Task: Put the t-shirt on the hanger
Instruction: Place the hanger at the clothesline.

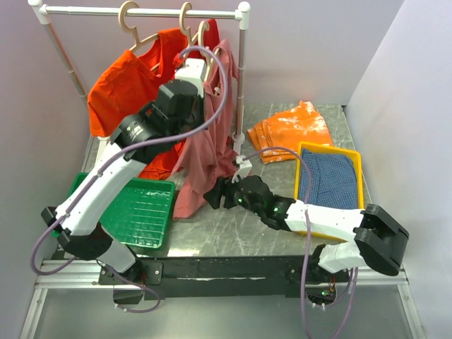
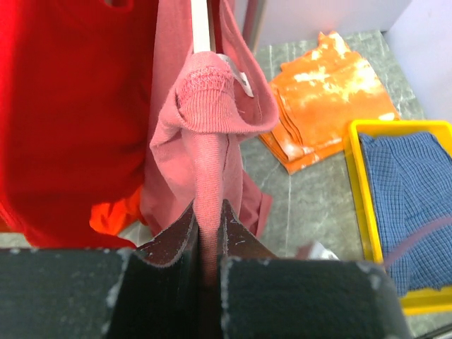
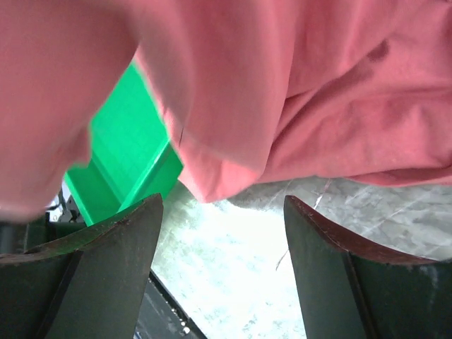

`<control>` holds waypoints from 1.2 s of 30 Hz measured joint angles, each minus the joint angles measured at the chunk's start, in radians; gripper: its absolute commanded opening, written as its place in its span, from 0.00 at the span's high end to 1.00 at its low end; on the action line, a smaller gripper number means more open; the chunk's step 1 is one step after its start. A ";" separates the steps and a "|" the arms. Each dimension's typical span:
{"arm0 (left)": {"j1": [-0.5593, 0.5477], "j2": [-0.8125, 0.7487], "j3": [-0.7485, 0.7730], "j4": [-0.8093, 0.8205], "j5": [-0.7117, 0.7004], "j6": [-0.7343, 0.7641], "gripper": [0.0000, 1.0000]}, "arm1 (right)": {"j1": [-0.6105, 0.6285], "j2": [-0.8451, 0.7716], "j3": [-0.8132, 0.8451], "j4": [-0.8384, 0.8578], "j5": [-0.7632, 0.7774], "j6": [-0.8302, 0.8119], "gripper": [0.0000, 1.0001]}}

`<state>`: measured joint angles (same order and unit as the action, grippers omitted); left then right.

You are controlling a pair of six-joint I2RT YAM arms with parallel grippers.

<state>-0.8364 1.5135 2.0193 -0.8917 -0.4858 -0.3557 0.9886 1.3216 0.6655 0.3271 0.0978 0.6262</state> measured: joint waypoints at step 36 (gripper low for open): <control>0.207 0.300 0.280 0.083 0.198 0.084 0.98 | 0.000 -0.242 -0.069 -0.095 0.119 -0.022 0.23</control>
<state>-0.6292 1.8133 2.2990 -0.8089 -0.2874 -0.2714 0.9886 1.0794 0.5964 0.2325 0.2165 0.6044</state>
